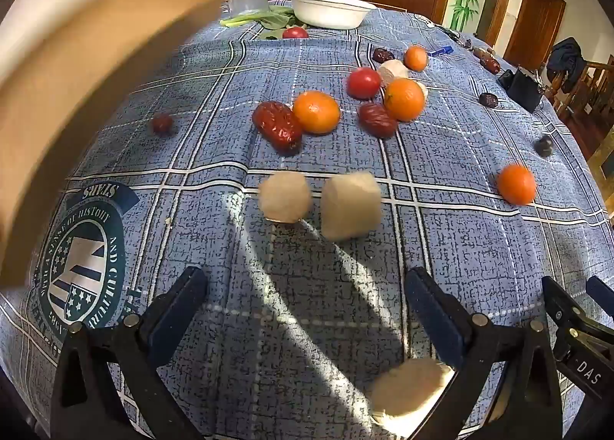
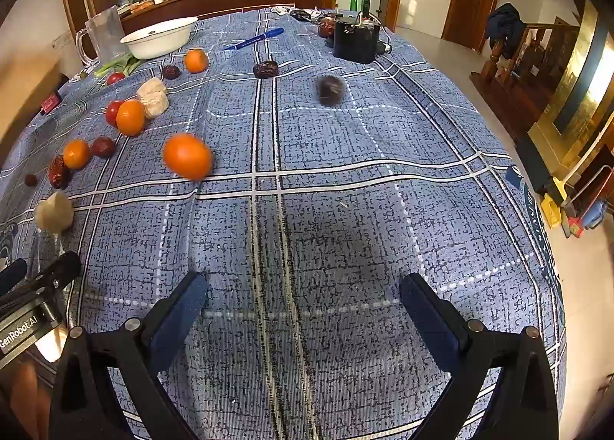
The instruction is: Organize fruits
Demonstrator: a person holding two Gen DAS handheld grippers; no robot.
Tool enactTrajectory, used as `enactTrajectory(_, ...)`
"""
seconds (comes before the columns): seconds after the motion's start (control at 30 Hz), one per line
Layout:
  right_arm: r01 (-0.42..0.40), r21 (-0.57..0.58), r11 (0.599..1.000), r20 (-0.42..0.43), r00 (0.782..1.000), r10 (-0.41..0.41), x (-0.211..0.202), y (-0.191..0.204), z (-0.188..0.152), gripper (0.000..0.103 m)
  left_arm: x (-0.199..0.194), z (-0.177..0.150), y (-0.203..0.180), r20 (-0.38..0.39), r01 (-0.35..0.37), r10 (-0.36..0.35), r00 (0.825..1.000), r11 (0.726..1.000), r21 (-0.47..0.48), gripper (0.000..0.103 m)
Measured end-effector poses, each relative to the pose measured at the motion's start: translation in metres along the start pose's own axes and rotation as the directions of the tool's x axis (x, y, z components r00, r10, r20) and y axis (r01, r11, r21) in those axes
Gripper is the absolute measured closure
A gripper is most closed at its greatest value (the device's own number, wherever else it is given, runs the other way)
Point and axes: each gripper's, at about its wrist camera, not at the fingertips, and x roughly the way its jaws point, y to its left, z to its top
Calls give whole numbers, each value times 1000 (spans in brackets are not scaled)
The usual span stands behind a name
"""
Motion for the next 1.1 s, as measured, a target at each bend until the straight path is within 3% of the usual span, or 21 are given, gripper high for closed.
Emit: enactTrajectory(1.1, 14, 12, 1000, -3, 1000, -14, 0, 0, 2, 1, -1, 1, 4, 2, 4, -4, 1000, 1000, 15, 0)
